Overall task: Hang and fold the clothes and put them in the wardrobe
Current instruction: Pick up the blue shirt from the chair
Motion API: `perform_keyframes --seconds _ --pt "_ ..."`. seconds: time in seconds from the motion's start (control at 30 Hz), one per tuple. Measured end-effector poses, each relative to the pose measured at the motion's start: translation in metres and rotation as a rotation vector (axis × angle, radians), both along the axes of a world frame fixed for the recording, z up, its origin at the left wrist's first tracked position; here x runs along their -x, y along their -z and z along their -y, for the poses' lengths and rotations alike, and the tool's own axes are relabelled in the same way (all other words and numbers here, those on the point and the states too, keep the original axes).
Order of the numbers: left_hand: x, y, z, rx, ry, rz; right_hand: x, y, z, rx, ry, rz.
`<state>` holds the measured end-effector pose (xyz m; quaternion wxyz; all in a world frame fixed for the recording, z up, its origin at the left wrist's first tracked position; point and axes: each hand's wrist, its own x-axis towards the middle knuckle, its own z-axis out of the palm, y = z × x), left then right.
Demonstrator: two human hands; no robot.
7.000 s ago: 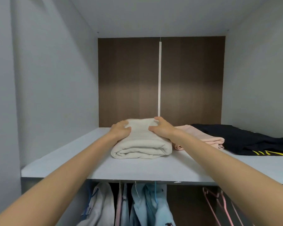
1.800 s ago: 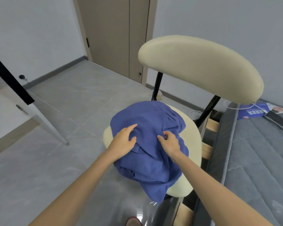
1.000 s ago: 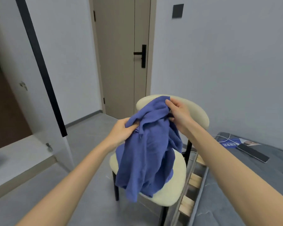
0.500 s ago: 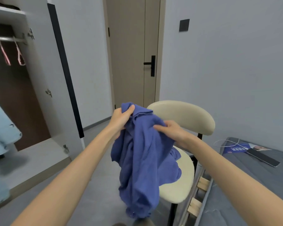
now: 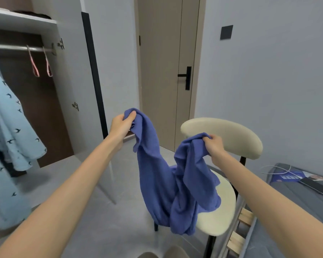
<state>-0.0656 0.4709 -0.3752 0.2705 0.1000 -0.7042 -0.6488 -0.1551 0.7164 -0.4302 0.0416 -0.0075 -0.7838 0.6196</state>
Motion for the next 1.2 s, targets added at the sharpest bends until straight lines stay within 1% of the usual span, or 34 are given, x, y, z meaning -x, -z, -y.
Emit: perform_keyframes --seconds 0.07,0.13,0.2,0.23,0.27,0.33,0.43,0.47,0.5,0.57,0.67,0.73,0.77,0.8,0.87,0.9,0.93,1.0,1.07,1.1,1.13,1.2 --pt "-0.001 -0.005 0.003 0.024 -0.021 -0.029 -0.004 -0.003 0.007 0.009 -0.029 -0.019" --pt "0.002 -0.005 0.01 0.018 -0.104 -0.052 -0.01 -0.013 0.014 0.091 -0.085 -0.027" --pt "0.007 -0.001 0.017 0.023 -0.142 -0.006 -0.016 -0.027 0.021 0.252 -0.184 0.009" --pt "0.008 0.004 0.019 0.071 -0.114 0.057 -0.018 -0.033 0.025 0.353 -0.251 0.038" --pt "0.009 0.009 0.019 0.146 -0.051 0.137 -0.019 -0.039 0.028 0.456 -0.324 0.068" --pt "0.005 0.025 0.015 0.287 0.173 0.245 -0.02 -0.052 0.035 0.623 -0.456 0.109" --pt "-0.01 0.039 0.004 0.321 0.611 0.251 -0.021 -0.072 0.048 0.726 -0.558 0.105" --pt "-0.013 0.043 0.0 0.322 0.717 0.277 -0.019 -0.078 0.054 0.761 -0.575 0.104" --pt "-0.017 0.044 -0.005 0.321 0.78 0.336 -0.019 -0.086 0.059 0.793 -0.597 0.101" --pt "-0.022 0.051 -0.016 0.315 0.783 0.436 -0.019 -0.1 0.071 0.851 -0.638 0.09" --pt "-0.018 0.065 -0.026 0.368 0.54 0.394 -0.015 -0.112 0.083 0.924 -0.657 0.031" --pt "-0.015 0.066 -0.026 0.294 0.408 0.382 -0.008 -0.108 0.083 0.852 -0.624 -0.014" --pt "-0.013 0.065 -0.024 0.216 0.354 0.382 -0.005 -0.101 0.082 0.746 -0.593 -0.031" --pt "-0.012 0.062 -0.023 0.119 0.305 0.374 -0.001 -0.091 0.08 0.593 -0.564 -0.035" --pt "-0.01 0.056 -0.021 -0.071 0.198 0.341 -0.002 -0.067 0.072 0.205 -0.532 -0.023" --pt "-0.009 0.052 -0.02 -0.139 0.155 0.316 -0.002 -0.055 0.066 0.058 -0.563 0.011" --pt "-0.007 0.048 -0.019 -0.184 0.125 0.29 -0.004 -0.045 0.062 -0.035 -0.639 0.071" --pt "-0.003 0.043 -0.018 -0.236 0.111 0.255 -0.015 -0.03 0.054 -0.126 -0.869 0.215" --pt "0.0 0.04 -0.019 -0.276 0.121 0.23 -0.025 -0.015 0.051 -0.291 -1.07 0.304" --pt "0.001 0.039 -0.02 -0.293 0.124 0.217 -0.029 -0.005 0.052 -0.377 -1.113 0.319" --pt "0.004 0.038 -0.021 -0.297 0.109 0.205 -0.029 0.006 0.055 -0.437 -1.103 0.317" --pt "0.007 0.036 -0.02 -0.263 0.054 0.178 -0.03 0.021 0.059 -0.475 -0.987 0.252"
